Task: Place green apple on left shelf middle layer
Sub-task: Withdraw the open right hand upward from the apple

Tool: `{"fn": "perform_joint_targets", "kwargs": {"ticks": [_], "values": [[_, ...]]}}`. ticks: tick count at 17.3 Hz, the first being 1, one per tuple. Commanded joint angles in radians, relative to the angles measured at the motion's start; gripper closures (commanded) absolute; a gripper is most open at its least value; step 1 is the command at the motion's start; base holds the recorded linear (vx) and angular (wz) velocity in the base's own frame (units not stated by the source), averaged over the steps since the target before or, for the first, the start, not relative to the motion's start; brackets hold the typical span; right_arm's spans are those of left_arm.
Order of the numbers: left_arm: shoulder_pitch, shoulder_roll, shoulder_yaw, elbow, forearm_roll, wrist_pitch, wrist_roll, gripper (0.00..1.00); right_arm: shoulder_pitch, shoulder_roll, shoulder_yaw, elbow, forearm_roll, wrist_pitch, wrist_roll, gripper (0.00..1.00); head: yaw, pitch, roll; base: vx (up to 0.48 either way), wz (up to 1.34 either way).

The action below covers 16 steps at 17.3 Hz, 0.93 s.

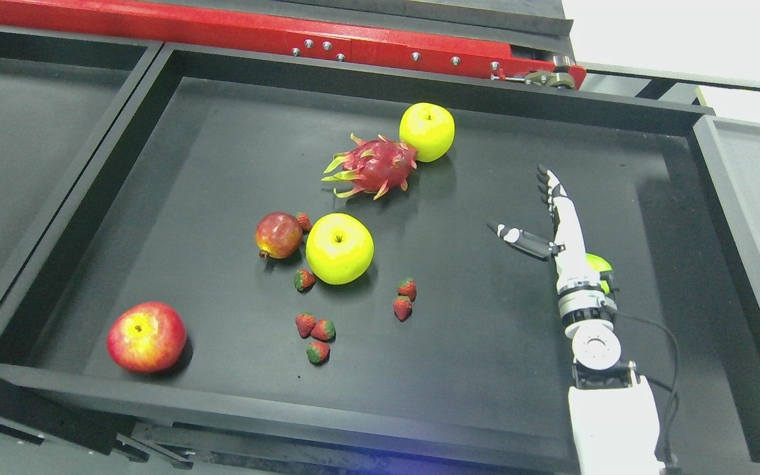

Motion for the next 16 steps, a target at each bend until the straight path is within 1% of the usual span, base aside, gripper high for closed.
{"fn": "perform_joint_targets", "kwargs": {"ticks": [1, 2, 4, 7, 9, 16], "values": [[0.000, 0.017, 0.000, 0.000, 0.000, 0.000, 0.000, 0.00, 0.237, -0.003, -0.023, -0.311, -0.095, 0.008, -0.058, 0.00, 0.0000, 0.000, 0.000, 0.000, 0.00], [0.000, 0.017, 0.000, 0.000, 0.000, 0.000, 0.000, 0.00, 0.290, -0.003, -0.023, -0.342, -0.128, 0.008, -0.070, 0.00, 0.0000, 0.000, 0.000, 0.000, 0.00], [0.000, 0.017, 0.000, 0.000, 0.000, 0.000, 0.000, 0.00, 0.348, -0.003, -0.022, -0.354, -0.175, 0.000, -0.073, 0.00, 0.0000, 0.000, 0.000, 0.000, 0.00], [0.000, 0.017, 0.000, 0.000, 0.000, 0.000, 0.000, 0.00, 0.352, -0.003, -0.019, -0.354, -0.182, -0.003, -0.073, 0.00, 0.0000, 0.000, 0.000, 0.000, 0.00], [0.000, 0.017, 0.000, 0.000, 0.000, 0.000, 0.000, 0.00, 0.348, -0.003, -0.015, -0.356, -0.182, -0.023, -0.073, 0.00, 0.0000, 0.000, 0.000, 0.000, 0.00], [0.000, 0.017, 0.000, 0.000, 0.000, 0.000, 0.000, 0.00, 0.347, -0.003, -0.017, -0.354, -0.182, -0.023, -0.073, 0.00, 0.0000, 0.000, 0.000, 0.000, 0.00]]}}
